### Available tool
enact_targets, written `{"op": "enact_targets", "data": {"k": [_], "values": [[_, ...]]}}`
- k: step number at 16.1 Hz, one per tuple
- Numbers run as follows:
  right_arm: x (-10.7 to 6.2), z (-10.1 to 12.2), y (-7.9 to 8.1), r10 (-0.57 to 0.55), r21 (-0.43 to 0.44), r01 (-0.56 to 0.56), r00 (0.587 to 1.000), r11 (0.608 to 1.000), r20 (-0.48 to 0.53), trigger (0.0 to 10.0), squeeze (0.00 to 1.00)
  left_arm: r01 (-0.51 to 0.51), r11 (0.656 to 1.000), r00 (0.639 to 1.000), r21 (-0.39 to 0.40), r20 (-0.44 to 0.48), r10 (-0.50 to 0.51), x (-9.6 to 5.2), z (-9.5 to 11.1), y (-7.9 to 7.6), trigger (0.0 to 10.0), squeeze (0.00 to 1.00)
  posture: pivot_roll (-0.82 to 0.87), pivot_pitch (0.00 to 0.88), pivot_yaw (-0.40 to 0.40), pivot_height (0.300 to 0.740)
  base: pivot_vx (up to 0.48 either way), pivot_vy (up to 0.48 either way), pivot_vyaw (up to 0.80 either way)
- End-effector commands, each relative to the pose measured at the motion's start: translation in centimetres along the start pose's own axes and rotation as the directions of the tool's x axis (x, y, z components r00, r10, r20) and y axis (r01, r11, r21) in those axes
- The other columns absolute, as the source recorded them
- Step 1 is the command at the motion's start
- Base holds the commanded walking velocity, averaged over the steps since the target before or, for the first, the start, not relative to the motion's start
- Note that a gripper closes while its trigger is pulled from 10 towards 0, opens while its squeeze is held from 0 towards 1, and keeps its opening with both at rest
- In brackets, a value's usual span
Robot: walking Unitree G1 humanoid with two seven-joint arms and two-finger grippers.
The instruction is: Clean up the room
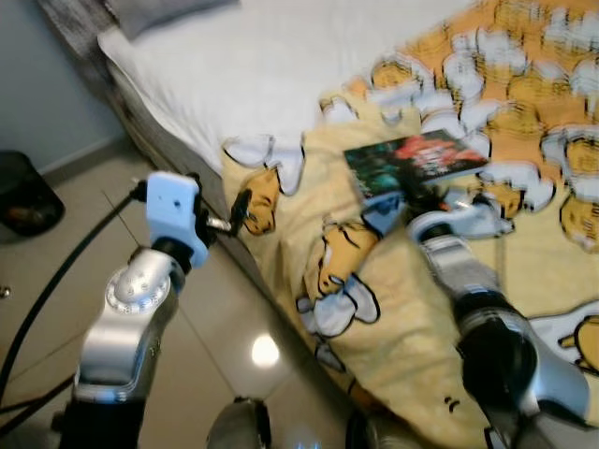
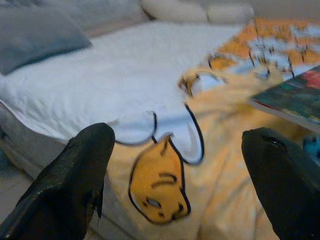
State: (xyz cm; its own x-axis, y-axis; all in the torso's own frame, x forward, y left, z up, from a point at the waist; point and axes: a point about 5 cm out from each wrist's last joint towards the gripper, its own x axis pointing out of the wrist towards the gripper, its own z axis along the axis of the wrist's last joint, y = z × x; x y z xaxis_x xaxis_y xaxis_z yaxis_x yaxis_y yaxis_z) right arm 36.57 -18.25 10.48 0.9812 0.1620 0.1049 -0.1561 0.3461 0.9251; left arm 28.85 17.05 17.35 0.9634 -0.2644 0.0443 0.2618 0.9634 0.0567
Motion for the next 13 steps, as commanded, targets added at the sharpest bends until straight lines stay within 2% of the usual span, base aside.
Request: {"op": "enact_targets", "data": {"k": [1,2,3,5,7,8,9,10,12,13], "values": [[0.2,0.6,1.2,0.104,-0.044,-0.105,0.994,0.993,-0.032,0.0,0.0,0.048,0.998,0.999,-0.045,-0.009,-0.049,0.0,-0.1,0.2,10.0,0.53,0.02,0.0,0.023,0.74,0.0,0.0,0.0],[0.0,0.7,1.7,0.169,-0.083,-0.176,0.982,0.981,-0.089,0.0,0.0,0.098,0.989,0.995,-0.107,0.0,-0.098,-0.1,0.0,0.3,10.0,0.0,0.01,0.0,0.026,0.74,0.0,0.0,0.0],[-0.4,0.6,2.7,0.244,-0.136,-0.271,0.951,0.953,-0.189,0.0,0.0,0.155,0.97,0.988,-0.189,0.019,-0.154,-0.1,0.1,0.4,10.0,0.0,0.01,0.0,0.027,0.74,0.0,0.0,0.0],[-1.0,0.3,3.7,0.303,-0.197,-0.381,0.892,0.903,-0.335,0.0,0.0,0.212,0.941,0.977,-0.263,0.033,-0.21,0.1,0.4,0.7,10.0,0.0,0.0,0.0,0.028,0.74,0.0,0.0,0.0],[-1.9,-0.3,4.8,0.347,-0.231,-0.504,0.798,0.832,-0.493,0.0,0.0,0.31,0.875,0.949,-0.371,0.06,-0.311,0.1,1.0,0.7,10.0,0.0,0.01,0.0,0.023,0.74,0.0,0.0,0.0],[-3.0,-0.9,5.8,0.39,-0.21,-0.615,0.69,0.76,-0.61,0.0,0.0,0.396,0.807,0.911,-0.437,0.081,-0.404,0.0,1.4,0.7,10.0,0.0,0.01,0.0,0.018,0.74,0.0,0.0,0.0],[-3.5,-1.2,6.3,0.411,-0.185,-0.661,0.635,0.727,-0.653,0.0,0.0,0.425,0.783,0.895,-0.455,0.081,-0.439,-0.1,1.5,0.8,10.0,0.0,0.01,0.0,0.017,0.74,0.0,0.0,0.0],[-4.6,-1.7,7.5,0.456,-0.105,-0.733,0.521,0.672,-0.721,0.0,0.0,0.469,0.703,0.859,-0.534,0.089,-0.505,-0.3,1.4,0.8,10.0,0.0,0.01,0.0,0.015,0.74,0.0,0.0,0.0],[-5.5,-2.1,8.4,0.485,-0.035,-0.769,0.437,0.638,-0.758,0.0,0.0,0.485,0.636,0.838,-0.601,0.11,-0.534,-0.4,1.4,0.8,10.0,0.0,0.02,0.0,0.015,0.74,0.0,0.0,0.0],[-5.8,-2.3,8.7,0.493,-0.013,-0.781,0.407,0.625,-0.769,0.0,0.0,0.485,0.613,0.834,-0.623,0.119,-0.538,-0.3,1.3,0.8,10.0,0.0,0.01,0.0,0.015,0.74,0.0,0.0,0.0]]}}
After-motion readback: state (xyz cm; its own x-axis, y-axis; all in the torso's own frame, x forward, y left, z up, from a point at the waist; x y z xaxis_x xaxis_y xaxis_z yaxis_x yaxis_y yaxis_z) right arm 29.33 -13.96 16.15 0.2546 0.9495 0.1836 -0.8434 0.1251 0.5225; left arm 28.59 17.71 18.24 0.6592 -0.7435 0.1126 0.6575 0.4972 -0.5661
